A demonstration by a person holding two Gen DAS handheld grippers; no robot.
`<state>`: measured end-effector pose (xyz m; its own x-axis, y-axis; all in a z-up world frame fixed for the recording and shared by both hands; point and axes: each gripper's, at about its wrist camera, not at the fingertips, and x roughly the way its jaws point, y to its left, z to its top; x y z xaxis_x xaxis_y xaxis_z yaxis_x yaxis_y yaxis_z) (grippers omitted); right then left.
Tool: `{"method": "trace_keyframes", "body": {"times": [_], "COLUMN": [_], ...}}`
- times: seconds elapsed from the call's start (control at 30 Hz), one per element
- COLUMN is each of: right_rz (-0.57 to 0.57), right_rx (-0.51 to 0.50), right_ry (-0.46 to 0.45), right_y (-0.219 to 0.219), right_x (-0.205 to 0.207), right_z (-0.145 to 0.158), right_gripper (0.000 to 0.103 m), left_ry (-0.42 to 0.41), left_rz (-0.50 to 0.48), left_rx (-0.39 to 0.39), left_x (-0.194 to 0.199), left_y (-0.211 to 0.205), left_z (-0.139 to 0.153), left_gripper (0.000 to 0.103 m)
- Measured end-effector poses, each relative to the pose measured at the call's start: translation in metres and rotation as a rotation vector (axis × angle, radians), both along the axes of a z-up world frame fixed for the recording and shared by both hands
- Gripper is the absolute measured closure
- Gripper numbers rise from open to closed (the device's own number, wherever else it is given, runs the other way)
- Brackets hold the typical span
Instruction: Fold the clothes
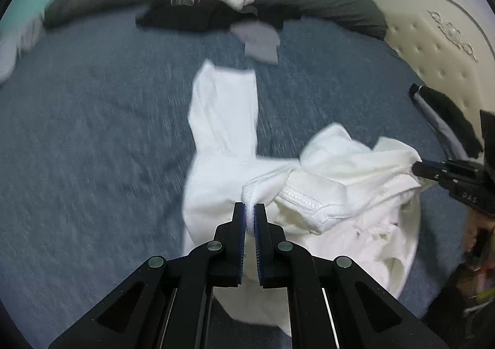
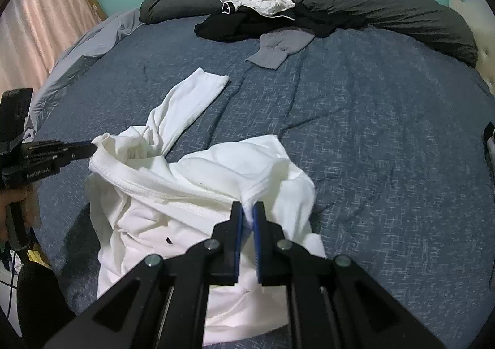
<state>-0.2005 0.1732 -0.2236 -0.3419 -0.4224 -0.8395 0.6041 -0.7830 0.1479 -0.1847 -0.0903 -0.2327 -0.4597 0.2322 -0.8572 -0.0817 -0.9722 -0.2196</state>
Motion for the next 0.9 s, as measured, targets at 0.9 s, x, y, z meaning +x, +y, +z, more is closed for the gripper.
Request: {"method": "trace_keyframes", "body": {"times": [0.9], "right_rz": [0.014], "right_rx": [-0.02], "right_ry": [0.011], "right_y": [-0.001], "right_x": [0.005], "right_z": [0.003], "right_gripper": [0.097], "left_ry": [0.068], "left_rz": [-0.179], "left_rx": [-0.185], "left_x": [-0.013], "left_y": [0.035], "left_z": [0.011], "left_gripper": [0.096]}}
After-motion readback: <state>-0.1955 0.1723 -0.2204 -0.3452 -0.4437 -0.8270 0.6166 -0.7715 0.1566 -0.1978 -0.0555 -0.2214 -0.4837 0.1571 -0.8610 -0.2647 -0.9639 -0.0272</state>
